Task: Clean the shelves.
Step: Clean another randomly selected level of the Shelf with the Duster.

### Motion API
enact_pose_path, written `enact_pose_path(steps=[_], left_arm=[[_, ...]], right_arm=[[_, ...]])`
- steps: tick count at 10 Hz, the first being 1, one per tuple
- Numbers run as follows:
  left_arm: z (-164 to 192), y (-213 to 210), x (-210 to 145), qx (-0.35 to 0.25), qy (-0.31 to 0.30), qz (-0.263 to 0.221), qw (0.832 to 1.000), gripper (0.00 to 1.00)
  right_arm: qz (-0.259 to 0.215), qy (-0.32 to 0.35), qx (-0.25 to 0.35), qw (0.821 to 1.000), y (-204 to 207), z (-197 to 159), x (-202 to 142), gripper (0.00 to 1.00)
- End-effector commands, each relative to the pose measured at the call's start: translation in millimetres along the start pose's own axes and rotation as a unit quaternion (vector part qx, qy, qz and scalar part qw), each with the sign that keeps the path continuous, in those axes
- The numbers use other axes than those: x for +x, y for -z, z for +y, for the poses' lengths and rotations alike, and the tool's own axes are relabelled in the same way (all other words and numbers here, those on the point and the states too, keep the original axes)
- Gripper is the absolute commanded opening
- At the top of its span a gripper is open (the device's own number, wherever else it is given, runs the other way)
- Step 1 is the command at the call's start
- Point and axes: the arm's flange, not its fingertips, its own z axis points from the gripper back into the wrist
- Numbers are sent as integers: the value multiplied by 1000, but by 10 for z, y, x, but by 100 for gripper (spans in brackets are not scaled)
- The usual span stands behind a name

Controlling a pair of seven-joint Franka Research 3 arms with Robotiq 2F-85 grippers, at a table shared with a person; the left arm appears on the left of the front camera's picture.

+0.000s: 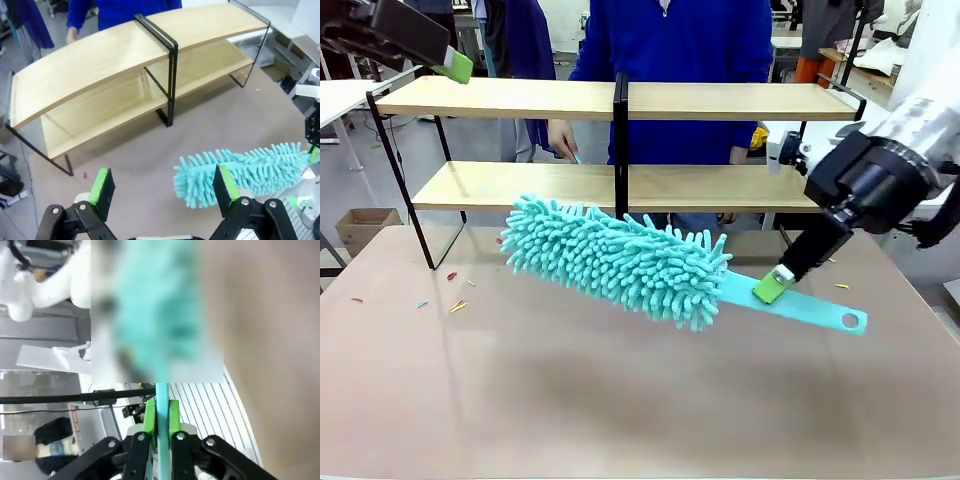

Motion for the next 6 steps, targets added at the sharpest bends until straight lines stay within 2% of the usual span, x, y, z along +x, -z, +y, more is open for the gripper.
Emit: enact_pose_path(steps=[1,2,3,4,6], left_arm=[[18,6,-1,-6,-2,-3,1000,100],[18,6,-1,-6,-2,-3,1000,100],[18,6,-1,-6,-2,-3,1000,100],[18,6,-1,-6,-2,-3,1000,100],[18,6,-1,-6,-2,-3,1000,100]], right_arm=[[20,-2,11,1000,169,-33,503,12],[0,0,0,1000,0,0,0,12],[32,0,-4,999,61,-149,196,12],[6,-6,17,1000,-308,-258,136,12],[-53,-1,-6,999,-1160,-55,-376,12]])
